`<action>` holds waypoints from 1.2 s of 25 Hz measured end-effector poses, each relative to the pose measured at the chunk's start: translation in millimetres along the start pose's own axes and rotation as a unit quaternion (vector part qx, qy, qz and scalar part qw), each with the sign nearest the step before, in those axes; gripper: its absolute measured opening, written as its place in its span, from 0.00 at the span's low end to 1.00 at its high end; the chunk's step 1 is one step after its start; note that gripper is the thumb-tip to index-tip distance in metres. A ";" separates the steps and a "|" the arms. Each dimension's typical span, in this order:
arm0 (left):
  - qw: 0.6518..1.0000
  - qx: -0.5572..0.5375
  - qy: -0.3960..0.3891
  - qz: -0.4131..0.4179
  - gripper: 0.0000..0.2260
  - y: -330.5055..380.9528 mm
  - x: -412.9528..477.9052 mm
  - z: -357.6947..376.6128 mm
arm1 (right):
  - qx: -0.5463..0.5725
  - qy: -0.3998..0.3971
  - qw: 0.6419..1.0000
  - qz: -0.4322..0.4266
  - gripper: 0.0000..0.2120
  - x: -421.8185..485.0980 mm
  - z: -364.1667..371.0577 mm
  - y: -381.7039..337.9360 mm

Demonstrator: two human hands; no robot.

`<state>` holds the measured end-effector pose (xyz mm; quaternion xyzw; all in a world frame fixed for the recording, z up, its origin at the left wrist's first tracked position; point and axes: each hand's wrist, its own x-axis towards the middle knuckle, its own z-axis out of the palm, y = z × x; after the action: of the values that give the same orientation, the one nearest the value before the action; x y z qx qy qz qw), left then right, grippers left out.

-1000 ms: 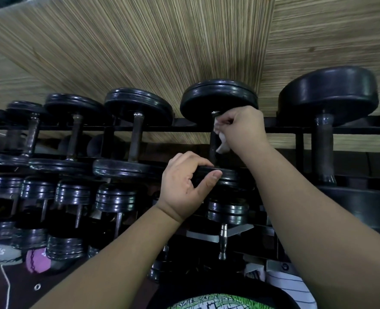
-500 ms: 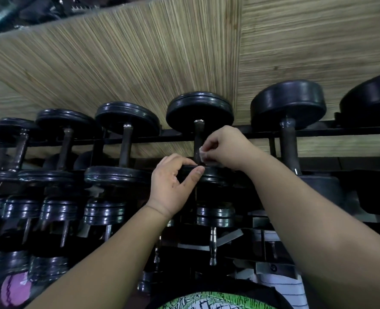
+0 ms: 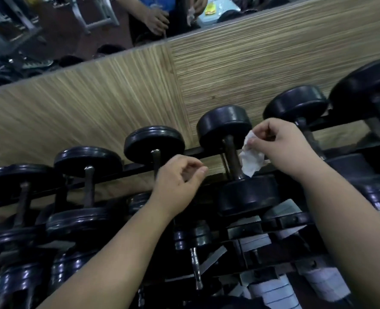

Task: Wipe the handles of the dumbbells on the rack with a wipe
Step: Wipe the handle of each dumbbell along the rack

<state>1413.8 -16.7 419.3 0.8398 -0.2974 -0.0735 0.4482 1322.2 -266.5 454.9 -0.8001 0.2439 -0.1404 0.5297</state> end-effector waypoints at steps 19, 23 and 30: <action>0.996 -0.013 -0.035 0.077 0.13 -2.4 3.7 119.0 | 0.119 0.007 0.988 0.094 0.14 29.1 -11.5 72.2; 0.996 -0.012 -0.012 0.087 0.14 -8.2 4.8 122.5 | -0.019 0.001 0.999 0.039 0.12 54.1 19.1 78.4; 0.996 -0.008 -0.009 0.089 0.15 -8.9 3.4 122.1 | -0.169 0.006 0.981 -0.095 0.11 68.9 49.7 81.7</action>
<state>1372.8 -101.5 341.0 0.8057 -0.3744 -0.0430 0.4570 1384.5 -291.0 357.9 -0.8968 0.1903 -0.1513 0.3696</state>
